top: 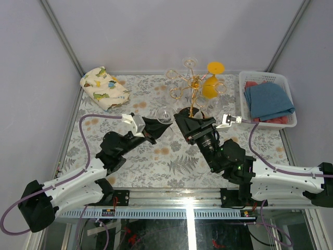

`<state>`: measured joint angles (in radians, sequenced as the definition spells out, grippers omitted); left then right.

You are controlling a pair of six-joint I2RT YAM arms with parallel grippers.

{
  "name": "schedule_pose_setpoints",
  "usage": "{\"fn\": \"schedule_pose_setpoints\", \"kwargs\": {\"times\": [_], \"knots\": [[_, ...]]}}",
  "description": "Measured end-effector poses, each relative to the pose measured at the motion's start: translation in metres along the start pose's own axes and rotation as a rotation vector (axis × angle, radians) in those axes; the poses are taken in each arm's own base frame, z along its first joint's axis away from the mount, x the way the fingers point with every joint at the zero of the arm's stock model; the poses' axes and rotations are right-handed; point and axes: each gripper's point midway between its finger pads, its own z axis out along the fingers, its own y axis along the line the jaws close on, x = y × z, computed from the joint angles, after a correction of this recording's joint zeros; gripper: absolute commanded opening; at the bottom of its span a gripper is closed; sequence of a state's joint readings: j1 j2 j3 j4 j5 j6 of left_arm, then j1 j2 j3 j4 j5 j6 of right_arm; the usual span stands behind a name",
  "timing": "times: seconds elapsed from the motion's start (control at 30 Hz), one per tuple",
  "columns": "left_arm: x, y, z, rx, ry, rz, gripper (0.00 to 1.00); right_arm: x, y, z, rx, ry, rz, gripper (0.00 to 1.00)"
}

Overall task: Place the wine glass upside down on the wine glass rack
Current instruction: Turn the wine glass upside down at the wine rack.

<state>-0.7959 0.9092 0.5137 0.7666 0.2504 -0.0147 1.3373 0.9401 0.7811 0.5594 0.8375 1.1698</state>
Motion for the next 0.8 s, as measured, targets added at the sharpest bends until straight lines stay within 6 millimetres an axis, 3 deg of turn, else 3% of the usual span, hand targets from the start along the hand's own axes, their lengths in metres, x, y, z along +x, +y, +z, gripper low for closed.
{"fn": "schedule_pose_setpoints", "kwargs": {"times": [0.27, 0.43, 0.6, 0.8], "knots": [[0.003, 0.004, -0.003, -0.031, 0.019, -0.029, 0.0, -0.007, -0.005, -0.003, 0.008, -0.019, -0.061, 0.62], [0.002, 0.009, -0.011, -0.09, 0.04, -0.084, 0.0, -0.028, -0.01, -0.012, 0.019, -0.056, -0.207, 0.66], [0.011, 0.017, -0.021, -0.168, 0.099, -0.147, 0.0, -0.045, -0.023, -0.027, 0.005, -0.042, -0.484, 0.72], [0.033, 0.025, -0.03, -0.235, 0.202, -0.18, 0.0, -0.053, -0.062, -0.045, 0.055, 0.058, -0.894, 0.81]]}}
